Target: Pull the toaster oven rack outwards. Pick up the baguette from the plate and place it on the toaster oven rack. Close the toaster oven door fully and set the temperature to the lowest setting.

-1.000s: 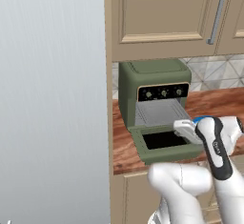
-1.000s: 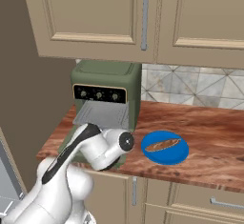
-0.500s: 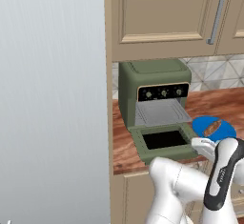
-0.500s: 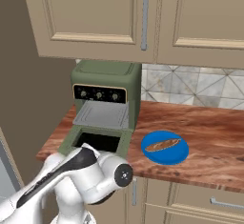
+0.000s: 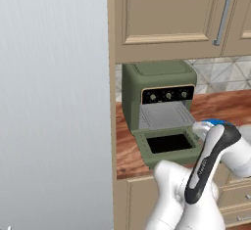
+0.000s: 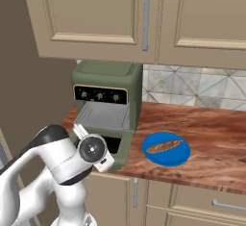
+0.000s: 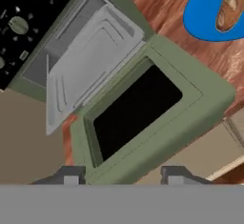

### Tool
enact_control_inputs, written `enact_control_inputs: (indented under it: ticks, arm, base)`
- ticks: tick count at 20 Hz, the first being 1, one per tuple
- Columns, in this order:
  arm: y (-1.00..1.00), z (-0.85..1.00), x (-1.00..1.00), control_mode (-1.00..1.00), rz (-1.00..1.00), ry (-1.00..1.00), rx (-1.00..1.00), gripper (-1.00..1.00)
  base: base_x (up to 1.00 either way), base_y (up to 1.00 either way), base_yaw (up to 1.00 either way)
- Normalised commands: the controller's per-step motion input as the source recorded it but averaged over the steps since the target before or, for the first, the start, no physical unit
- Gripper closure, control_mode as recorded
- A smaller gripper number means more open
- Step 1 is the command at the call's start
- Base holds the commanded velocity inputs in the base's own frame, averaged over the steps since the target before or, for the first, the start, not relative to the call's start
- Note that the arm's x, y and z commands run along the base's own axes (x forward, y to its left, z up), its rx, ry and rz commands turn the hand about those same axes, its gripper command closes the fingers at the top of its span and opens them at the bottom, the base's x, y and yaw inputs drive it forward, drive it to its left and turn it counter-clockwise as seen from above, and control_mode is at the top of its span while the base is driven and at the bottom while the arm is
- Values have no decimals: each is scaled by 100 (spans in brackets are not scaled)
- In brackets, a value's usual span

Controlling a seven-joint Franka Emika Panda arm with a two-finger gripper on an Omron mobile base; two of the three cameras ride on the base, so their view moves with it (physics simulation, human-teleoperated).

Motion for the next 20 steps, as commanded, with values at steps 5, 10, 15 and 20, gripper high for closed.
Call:
enact_control_inputs:
  ticks: [5,10,15,20]
  arm:
    - [-54,70,0,-100,-15,52,-6,-100]
    - [-88,21,0,-100,-5,56,-7,-100]
    - [-71,-14,0,-100,-1,17,0,-100]
    - [-38,-30,13,-100,0,0,1,-100]
  base:
    - [0,0,0]
    - [0,0,0]
    - [0,0,0]
    - [0,0,0]
